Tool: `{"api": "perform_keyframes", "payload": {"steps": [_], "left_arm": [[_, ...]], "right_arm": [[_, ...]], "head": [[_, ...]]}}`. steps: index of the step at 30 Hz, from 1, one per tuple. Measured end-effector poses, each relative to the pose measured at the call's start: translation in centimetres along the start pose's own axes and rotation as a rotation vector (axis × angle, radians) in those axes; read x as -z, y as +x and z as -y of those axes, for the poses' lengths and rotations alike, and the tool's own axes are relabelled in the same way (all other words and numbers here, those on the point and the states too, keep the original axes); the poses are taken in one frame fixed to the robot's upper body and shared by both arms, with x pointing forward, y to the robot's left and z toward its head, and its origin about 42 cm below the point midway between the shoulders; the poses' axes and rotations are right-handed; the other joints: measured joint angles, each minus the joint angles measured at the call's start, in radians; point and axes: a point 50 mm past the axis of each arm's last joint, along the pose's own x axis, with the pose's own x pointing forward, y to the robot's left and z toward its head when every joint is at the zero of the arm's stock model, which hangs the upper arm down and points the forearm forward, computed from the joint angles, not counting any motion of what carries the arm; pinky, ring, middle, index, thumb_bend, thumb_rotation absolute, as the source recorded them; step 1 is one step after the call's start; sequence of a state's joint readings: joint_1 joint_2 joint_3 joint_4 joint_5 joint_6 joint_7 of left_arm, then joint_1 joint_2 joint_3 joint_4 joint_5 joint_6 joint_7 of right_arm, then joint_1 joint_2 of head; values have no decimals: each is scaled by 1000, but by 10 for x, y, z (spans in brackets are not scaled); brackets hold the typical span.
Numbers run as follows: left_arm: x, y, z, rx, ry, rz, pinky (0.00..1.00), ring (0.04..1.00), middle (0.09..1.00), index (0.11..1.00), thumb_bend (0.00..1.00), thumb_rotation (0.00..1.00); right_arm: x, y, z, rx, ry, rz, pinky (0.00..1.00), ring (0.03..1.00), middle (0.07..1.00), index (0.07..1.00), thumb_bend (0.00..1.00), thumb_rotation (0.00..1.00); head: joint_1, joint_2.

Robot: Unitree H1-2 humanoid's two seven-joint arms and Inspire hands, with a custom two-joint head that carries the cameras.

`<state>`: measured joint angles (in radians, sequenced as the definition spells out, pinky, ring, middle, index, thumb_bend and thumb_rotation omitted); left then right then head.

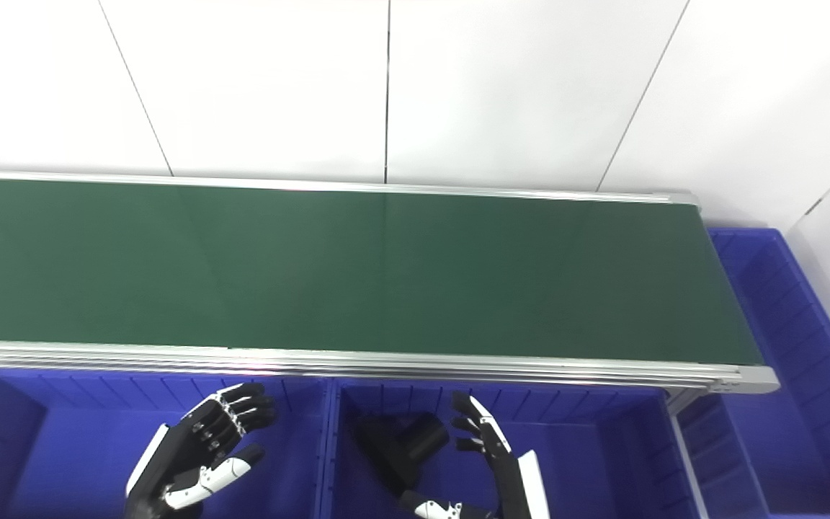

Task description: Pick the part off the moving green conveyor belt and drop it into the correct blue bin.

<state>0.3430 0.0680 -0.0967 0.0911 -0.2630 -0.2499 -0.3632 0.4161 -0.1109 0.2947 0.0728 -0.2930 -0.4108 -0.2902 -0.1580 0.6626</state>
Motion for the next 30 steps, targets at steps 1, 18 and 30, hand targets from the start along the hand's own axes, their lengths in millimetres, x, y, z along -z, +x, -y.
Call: {"api": "perform_keyframes", "payload": {"steps": [1,18,30], "left_arm": [[0,0,0,0,0,0,760,699,718,726,595,0],[-5,0,0,1,-4,13,785,704,724,734,595,0],[-5,0,1,2,-8,9,766,709,731,734,593,0]], "right_arm": [[0,0,0,2,1,1,701,802,858,900,654,14],[-2,2,2,13,10,0,689,796,855,894,670,19],[-2,1,2,12,18,-5,687,790,854,895,678,6]], "head": [[0,3],[0,23],[5,31]]}}
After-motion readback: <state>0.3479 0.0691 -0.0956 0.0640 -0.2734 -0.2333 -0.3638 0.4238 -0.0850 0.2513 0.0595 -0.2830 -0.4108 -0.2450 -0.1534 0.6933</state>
